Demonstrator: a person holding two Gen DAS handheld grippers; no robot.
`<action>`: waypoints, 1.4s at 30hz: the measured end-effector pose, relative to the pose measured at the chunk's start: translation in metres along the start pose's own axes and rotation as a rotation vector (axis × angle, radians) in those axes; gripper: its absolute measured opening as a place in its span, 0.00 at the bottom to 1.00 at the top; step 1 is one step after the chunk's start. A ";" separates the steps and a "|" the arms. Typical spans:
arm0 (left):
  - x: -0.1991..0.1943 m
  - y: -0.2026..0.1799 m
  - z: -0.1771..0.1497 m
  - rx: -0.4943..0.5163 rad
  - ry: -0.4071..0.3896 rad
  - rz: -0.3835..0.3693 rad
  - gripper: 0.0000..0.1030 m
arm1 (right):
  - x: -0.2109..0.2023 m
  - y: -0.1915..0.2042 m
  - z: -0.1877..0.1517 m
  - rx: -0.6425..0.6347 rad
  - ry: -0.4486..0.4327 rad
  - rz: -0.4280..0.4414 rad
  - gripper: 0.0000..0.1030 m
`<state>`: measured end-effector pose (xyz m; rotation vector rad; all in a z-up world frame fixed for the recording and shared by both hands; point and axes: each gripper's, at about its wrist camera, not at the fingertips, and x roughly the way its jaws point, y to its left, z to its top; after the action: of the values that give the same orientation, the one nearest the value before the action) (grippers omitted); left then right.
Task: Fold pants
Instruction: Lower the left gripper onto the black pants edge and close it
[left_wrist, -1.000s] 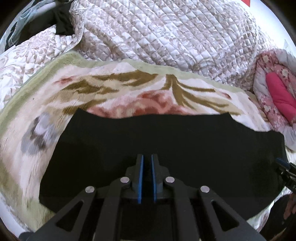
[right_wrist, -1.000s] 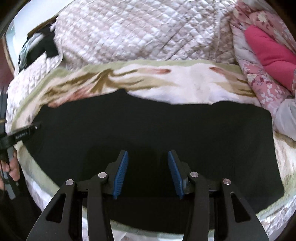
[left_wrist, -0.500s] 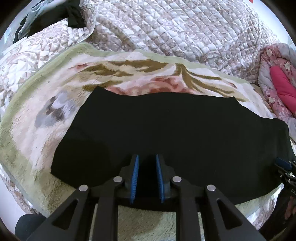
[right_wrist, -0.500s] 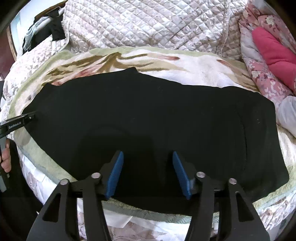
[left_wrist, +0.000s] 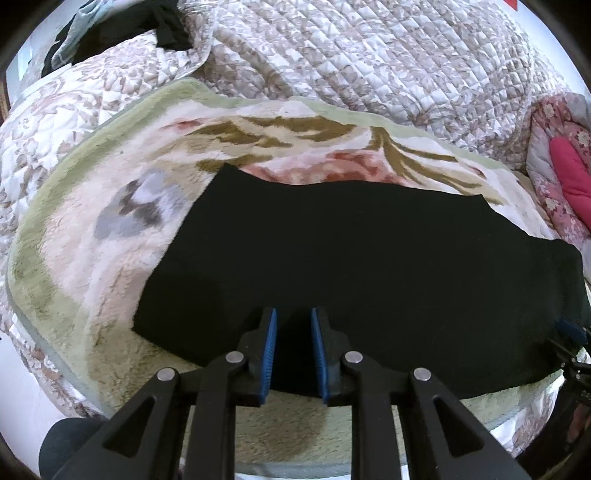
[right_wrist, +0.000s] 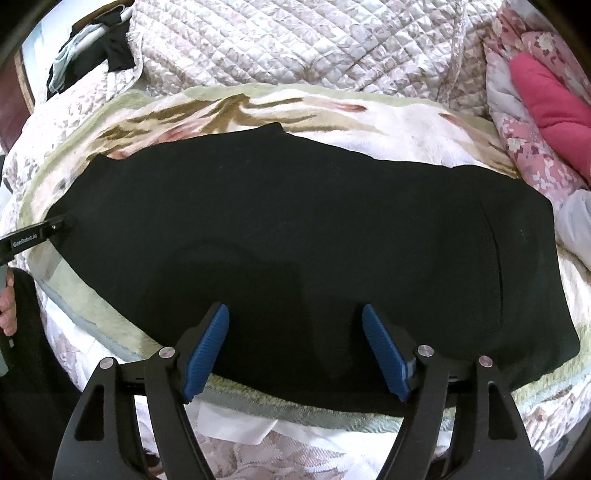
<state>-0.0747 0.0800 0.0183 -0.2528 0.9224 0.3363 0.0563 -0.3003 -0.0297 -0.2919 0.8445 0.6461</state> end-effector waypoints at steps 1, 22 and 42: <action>-0.001 0.004 0.001 -0.012 0.001 0.004 0.21 | -0.003 -0.003 0.000 0.024 -0.003 0.013 0.72; -0.002 0.066 -0.019 -0.396 0.049 -0.056 0.39 | -0.014 -0.010 0.006 0.109 -0.042 0.084 0.73; -0.003 0.060 0.007 -0.273 -0.087 -0.028 0.07 | -0.022 -0.018 0.010 0.141 -0.088 0.106 0.73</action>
<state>-0.0952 0.1369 0.0207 -0.4974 0.7858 0.4444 0.0634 -0.3186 -0.0062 -0.0916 0.8207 0.6891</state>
